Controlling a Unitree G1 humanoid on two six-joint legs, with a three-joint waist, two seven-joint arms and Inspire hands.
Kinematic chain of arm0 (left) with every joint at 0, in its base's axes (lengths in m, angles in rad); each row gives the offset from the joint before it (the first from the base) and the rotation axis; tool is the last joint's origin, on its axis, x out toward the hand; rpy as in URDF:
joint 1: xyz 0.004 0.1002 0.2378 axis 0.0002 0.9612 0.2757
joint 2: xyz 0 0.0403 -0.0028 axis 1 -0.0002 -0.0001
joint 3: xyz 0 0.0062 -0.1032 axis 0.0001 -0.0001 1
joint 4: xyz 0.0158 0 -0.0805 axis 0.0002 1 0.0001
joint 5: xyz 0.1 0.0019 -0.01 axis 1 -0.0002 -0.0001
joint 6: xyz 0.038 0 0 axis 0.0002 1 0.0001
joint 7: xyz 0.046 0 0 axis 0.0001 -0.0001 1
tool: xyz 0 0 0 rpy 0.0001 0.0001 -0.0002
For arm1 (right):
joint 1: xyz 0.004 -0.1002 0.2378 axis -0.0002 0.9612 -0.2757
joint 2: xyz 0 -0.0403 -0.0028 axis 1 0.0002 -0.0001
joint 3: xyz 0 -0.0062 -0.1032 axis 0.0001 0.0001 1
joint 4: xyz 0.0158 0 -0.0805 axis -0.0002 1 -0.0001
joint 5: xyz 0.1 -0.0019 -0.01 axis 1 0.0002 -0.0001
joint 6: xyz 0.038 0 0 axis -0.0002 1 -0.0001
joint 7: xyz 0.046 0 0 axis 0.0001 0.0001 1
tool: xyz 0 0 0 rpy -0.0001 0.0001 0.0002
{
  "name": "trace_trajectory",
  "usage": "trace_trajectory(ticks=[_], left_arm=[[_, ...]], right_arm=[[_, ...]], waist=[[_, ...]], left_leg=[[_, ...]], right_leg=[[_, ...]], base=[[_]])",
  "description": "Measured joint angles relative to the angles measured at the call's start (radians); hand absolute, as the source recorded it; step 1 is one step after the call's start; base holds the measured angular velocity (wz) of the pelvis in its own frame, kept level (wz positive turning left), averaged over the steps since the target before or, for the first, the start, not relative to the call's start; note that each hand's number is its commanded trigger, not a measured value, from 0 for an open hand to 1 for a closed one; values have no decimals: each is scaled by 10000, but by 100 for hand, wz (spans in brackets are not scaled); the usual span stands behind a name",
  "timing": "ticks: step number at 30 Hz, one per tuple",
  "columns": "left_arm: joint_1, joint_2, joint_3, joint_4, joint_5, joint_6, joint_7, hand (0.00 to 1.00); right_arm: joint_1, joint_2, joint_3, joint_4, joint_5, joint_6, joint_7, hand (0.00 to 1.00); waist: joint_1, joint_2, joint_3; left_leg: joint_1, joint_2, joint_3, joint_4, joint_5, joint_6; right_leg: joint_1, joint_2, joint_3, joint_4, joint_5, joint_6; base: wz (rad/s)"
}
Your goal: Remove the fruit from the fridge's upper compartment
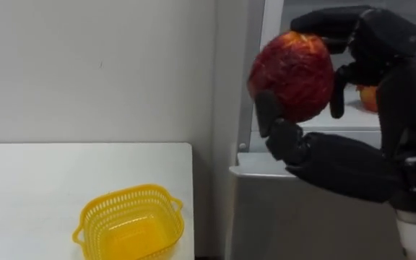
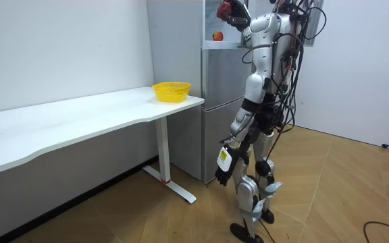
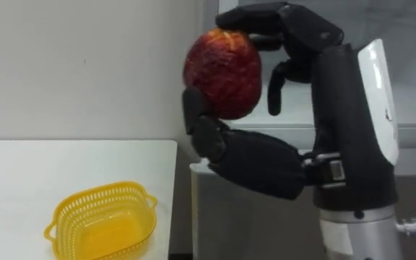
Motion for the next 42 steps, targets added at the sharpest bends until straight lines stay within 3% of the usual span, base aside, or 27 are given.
trace_trajectory(ticks=[2,5,8,12,14,17,23,25,28,30,34,37,39,42], left_arm=[[-147,-1,-72,6,19,1,-81,0],[-284,127,-351,12,50,7,-82,0],[-415,195,-562,222,43,10,-90,0],[-554,339,-634,360,13,10,-165,0],[-619,408,-636,358,27,38,-165,0],[-644,414,-591,320,110,89,-168,0],[-568,410,-185,129,162,142,-381,0],[-593,465,63,132,149,144,-414,0],[-570,629,155,144,158,188,-512,0],[-586,755,434,142,178,207,-601,0],[-653,1000,566,128,171,320,-706,0],[-566,1104,565,135,169,409,-815,0],[-558,1103,569,132,145,505,-832,0],[-520,1058,640,134,138,528,-823,0]], right_arm=[[-2,17,352,-3,-450,29,22,100],[-123,38,849,14,-1297,85,415,100],[-263,36,1091,169,-1327,116,755,100],[-906,-65,1164,847,-1230,138,1090,100],[-1014,-70,1168,1226,-1252,187,1159,100],[-1077,-72,1169,1785,-1358,370,1411,100],[-1423,-118,1256,2945,-1593,648,1623,100],[-1600,-118,1309,3404,-1719,810,1621,100],[-1830,-127,1587,4421,-1668,908,1495,100],[-2023,-303,1857,5407,-1662,1111,1363,100],[-2050,-390,1891,6611,-1652,1225,1354,100],[-2168,-446,1892,7348,-1496,1230,1290,100],[-2294,-583,1949,8063,-1160,1295,1135,100],[-2309,-861,2029,8422,-853,1339,998,100]], waist=[[135,-67,-40],[236,-136,-26],[385,-265,81],[485,-607,197],[525,-777,181],[873,-905,133],[1553,-1064,194],[1602,-1207,146],[1930,-1399,164],[2278,-1610,218],[2578,-1902,252],[2635,-2026,207],[2844,-2047,218],[2882,-2076,246]], left_leg=[[-9,0,-30,-4,2,-1],[-2,4,-101,-4,3,-1],[89,-5,-211,-11,3,-1],[15,-10,-396,29,8,-7],[-137,-41,-612,143,12,-13],[-229,-85,-715,131,11,-11],[-311,-130,-938,179,19,7],[-477,-144,-1164,203,20,5],[-476,-125,-1233,213,29,-9],[-559,-131,-1303,305,33,-14],[-992,-200,-1632,490,32,-11],[-1145,-232,-1823,551,37,-5],[-1149,-234,-1828,564,44,2],[-1190,-251,-1971,616,47,6]], right_leg=[[7,7,5,-13,0,0],[47,3,-44,-21,0,1],[188,-10,-70,-31,0,1],[198,-64,-316,-32,-1,1],[188,-132,-485,-42,-1,2],[170,-125,-649,-35,-8,11],[164,-155,-803,-24,-11,17],[114,-173,-1015,-28,-12,18],[137,-165,-1078,-28,-14,20],[115,-173,-1264,-29,-13,21],[-80,-236,-1572,-27,-12,22],[-133,-303,-1741,-21,-12,22],[-131,-329,-1731,-25,-13,22],[-108,-351,-1831,-25,-14,25]], base=[[-2],[6],[9],[14],[25],[13],[11],[25],[9],[15],[26],[22],[0],[10]])
